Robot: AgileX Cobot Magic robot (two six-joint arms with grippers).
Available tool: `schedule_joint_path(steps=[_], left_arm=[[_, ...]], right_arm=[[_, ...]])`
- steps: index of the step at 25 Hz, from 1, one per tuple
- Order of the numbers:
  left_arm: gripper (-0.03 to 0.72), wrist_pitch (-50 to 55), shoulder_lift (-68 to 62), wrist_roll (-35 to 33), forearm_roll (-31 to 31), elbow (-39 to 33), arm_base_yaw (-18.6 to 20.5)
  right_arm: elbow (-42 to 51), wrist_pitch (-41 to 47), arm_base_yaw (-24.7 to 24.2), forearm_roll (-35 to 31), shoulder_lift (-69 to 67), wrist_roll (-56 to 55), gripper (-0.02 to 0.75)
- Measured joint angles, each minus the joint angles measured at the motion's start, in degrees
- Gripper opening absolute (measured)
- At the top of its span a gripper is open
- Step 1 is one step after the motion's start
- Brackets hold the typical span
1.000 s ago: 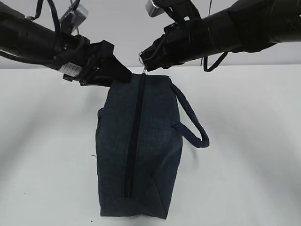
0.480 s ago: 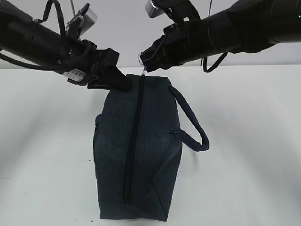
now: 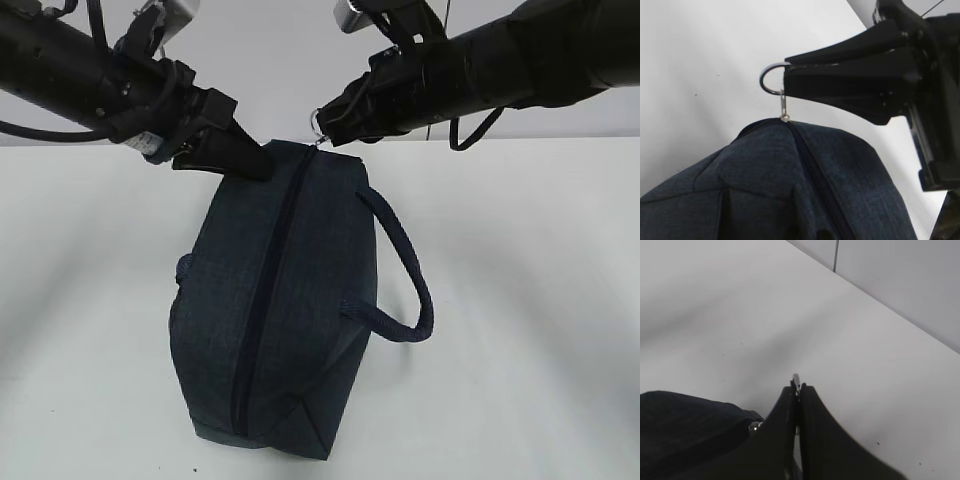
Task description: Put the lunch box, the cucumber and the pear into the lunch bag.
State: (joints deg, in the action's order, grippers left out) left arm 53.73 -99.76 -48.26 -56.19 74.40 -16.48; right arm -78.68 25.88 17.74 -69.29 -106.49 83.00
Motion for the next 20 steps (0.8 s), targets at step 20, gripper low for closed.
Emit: schedule_joint_path(steps=[20], left_arm=[[0.011, 5.7, 1.2, -1.8, 0.2, 5.6, 0.0]], right_arm=[[-0.6, 3.3, -4.3, -5.9, -5.1, -1.8, 0.006]])
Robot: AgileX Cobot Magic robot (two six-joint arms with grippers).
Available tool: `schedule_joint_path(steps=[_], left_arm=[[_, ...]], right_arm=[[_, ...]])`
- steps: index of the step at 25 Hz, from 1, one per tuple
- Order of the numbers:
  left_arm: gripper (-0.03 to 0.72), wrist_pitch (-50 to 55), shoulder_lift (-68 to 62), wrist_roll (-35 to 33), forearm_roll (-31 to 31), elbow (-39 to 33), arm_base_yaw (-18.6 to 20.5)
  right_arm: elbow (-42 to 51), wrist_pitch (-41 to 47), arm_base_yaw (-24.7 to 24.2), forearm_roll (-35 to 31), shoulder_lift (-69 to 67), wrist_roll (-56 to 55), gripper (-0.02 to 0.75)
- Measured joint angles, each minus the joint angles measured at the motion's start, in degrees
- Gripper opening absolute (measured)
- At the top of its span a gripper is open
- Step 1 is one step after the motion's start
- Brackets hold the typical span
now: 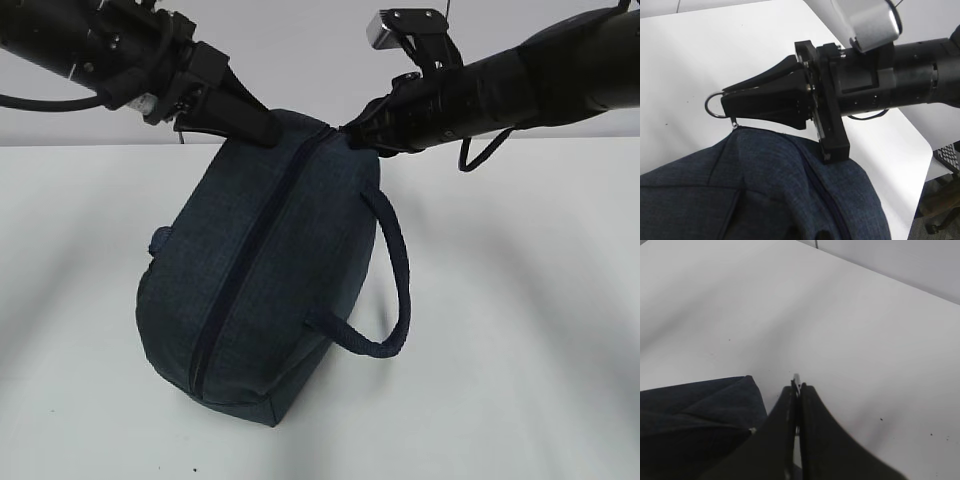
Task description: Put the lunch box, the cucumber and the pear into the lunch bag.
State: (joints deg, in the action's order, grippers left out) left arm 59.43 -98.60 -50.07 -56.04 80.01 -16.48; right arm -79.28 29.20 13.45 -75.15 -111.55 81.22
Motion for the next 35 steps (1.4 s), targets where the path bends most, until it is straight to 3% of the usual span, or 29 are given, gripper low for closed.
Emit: schedule_joint_path(steps=[5, 12, 19, 22, 25, 27, 30, 35], left_arm=[[0.011, 0.2, -1.1, 0.0, -0.5, 0.4, 0.0], [0.011, -3.0, -4.5, 0.0, -2.8, 0.7, 0.0], [0.022, -7.2, -8.9, 0.0, -6.8, 1.0, 0.0], [0.119, -8.4, -9.3, 0.0, -7.1, 1.0, 0.0], [0.303, -8.4, -9.3, 0.0, -6.9, 2.3, -0.1], [0.376, -7.3, -9.2, 0.0, -5.3, 3.9, -0.1], [0.412, -6.3, -7.9, 0.1, -1.0, 5.0, -0.1], [0.420, -6.9, -1.2, 4.1, 11.0, 5.0, -0.1]], right_arm=[[0.0, -0.1, -0.3, -2.7, -0.1, 0.0, 0.023], [0.0, -3.5, -0.7, -2.9, -0.2, 1.1, 0.361], [0.1, -4.2, -0.7, 2.0, 5.5, 0.0, 0.409], [0.1, -4.2, -0.7, 8.9, 8.3, -7.0, 0.409], [0.1, -2.4, -0.7, 20.5, 10.6, -16.9, 0.409], [0.1, 0.4, -0.7, 28.9, 11.9, -24.7, 0.410], [0.1, 5.9, -0.8, 40.2, 13.5, -35.2, 0.410], [0.1, 13.5, -0.8, 52.2, 16.5, -46.8, 0.410]])
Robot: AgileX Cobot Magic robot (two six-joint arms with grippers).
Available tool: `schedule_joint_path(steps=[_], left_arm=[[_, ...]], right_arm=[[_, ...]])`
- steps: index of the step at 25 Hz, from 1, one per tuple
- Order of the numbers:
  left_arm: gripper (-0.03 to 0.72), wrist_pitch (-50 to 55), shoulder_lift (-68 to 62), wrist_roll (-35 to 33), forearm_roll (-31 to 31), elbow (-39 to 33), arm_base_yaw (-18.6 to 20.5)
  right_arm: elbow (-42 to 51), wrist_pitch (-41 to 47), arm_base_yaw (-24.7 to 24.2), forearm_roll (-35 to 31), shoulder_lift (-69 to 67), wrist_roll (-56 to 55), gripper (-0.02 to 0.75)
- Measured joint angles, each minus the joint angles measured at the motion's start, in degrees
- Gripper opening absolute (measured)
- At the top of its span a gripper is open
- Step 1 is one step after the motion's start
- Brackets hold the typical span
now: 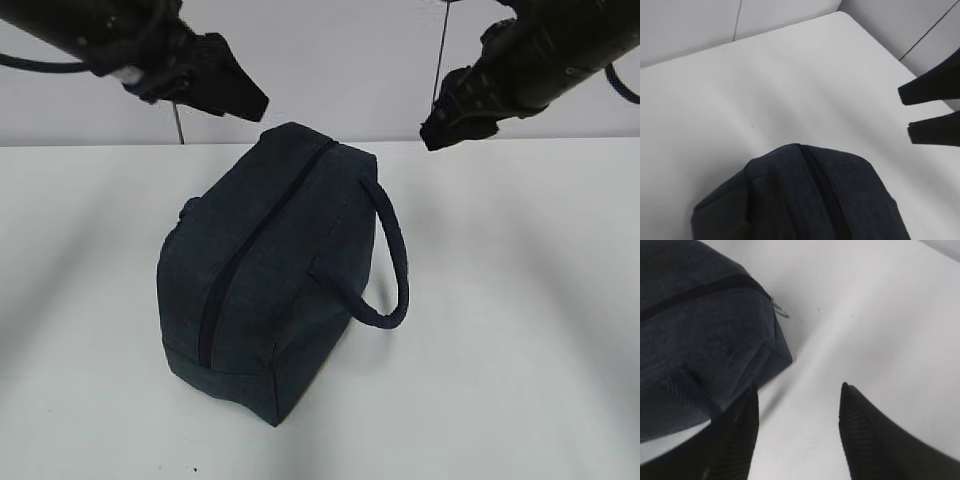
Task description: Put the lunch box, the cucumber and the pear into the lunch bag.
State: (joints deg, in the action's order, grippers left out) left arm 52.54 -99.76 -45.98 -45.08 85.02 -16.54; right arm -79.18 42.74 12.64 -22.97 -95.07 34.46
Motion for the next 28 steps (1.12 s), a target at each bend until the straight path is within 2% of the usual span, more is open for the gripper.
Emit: schedule_joint_path(steps=[3, 8, 16, 23, 28], left_arm=[[0.422, 0.0, 4.4, 7.9, 8.4, 0.0, 0.0], [0.424, 2.4, 11.1, 20.2, 21.1, 0.0, 0.0], [0.424, 12.3, 21.2, 35.5, 36.3, 0.0, 0.0], [0.424, 18.8, 33.0, 40.7, 44.0, 0.0, 0.0], [0.424, 20.1, 43.8, 41.3, 46.0, -0.1, 0.0]], right_arm=[[0.0, 5.0, 0.0, 5.1, 2.0, -4.9, 0.396], [0.0, 12.8, 0.0, 13.3, 6.0, -11.9, 0.328], [0.0, 19.9, 0.0, 15.9, 13.6, -16.6, 0.314], [0.0, 23.2, 0.0, 18.4, 24.7, -20.8, 0.314], [0.0, 28.6, 0.0, 20.2, 33.6, -24.3, 0.313]])
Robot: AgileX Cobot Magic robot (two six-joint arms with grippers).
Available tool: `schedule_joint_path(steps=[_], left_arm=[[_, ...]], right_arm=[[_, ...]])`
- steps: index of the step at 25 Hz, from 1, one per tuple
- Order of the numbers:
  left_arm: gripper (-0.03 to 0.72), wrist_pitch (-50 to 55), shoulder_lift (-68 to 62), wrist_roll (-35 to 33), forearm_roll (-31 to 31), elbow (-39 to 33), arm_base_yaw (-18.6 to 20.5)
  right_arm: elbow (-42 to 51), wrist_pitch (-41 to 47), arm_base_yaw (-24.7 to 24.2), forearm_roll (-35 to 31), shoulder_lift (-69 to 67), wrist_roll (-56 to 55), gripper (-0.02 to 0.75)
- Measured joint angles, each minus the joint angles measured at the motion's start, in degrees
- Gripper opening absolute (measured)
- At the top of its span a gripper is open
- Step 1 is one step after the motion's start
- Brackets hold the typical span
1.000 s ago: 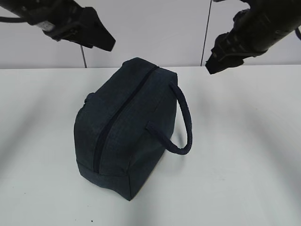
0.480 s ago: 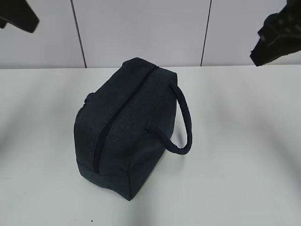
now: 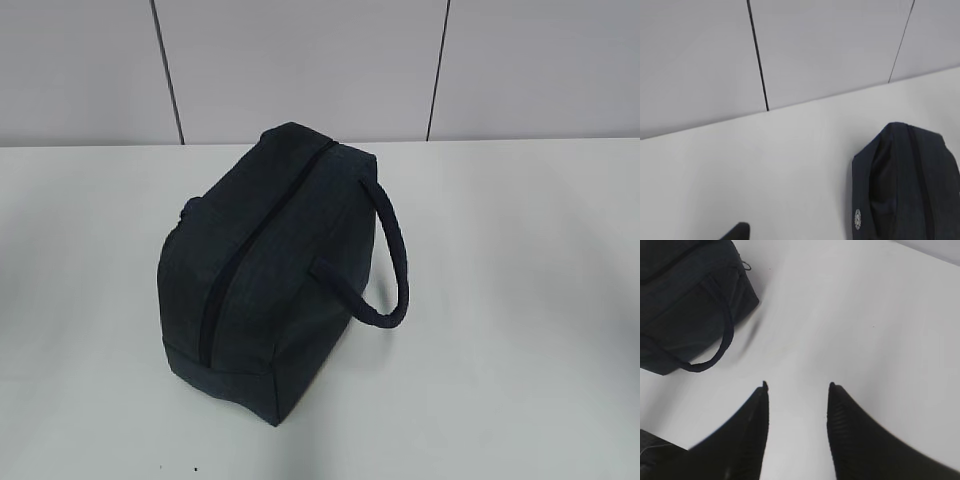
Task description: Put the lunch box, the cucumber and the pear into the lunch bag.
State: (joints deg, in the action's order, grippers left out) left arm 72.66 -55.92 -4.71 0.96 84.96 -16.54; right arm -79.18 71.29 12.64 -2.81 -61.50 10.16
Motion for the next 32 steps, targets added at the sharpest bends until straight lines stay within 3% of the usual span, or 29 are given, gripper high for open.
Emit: schedule_joint_path(steps=[6, 12, 26, 32], left_arm=[[0.424, 0.3, 13.6, 1.5, 0.5, -4.5, 0.0], [0.424, 0.9, 26.7, 1.6, 0.7, -15.1, 0.0], [0.424, 1.0, 49.3, 1.9, -1.7, -49.6, 0.0], [0.424, -4.1, 55.6, 2.1, -3.2, -52.9, 0.0]], right_arm=[[0.0, 1.1, 0.0, 0.4, 11.4, -1.1, 0.313], [3.2, 1.4, 0.0, 0.6, 25.7, -1.6, 0.313], [36.2, 1.8, 0.0, 0.9, 58.0, -2.1, 0.313], [46.8, 2.1, 0.0, 1.2, 62.7, -2.2, 0.313]])
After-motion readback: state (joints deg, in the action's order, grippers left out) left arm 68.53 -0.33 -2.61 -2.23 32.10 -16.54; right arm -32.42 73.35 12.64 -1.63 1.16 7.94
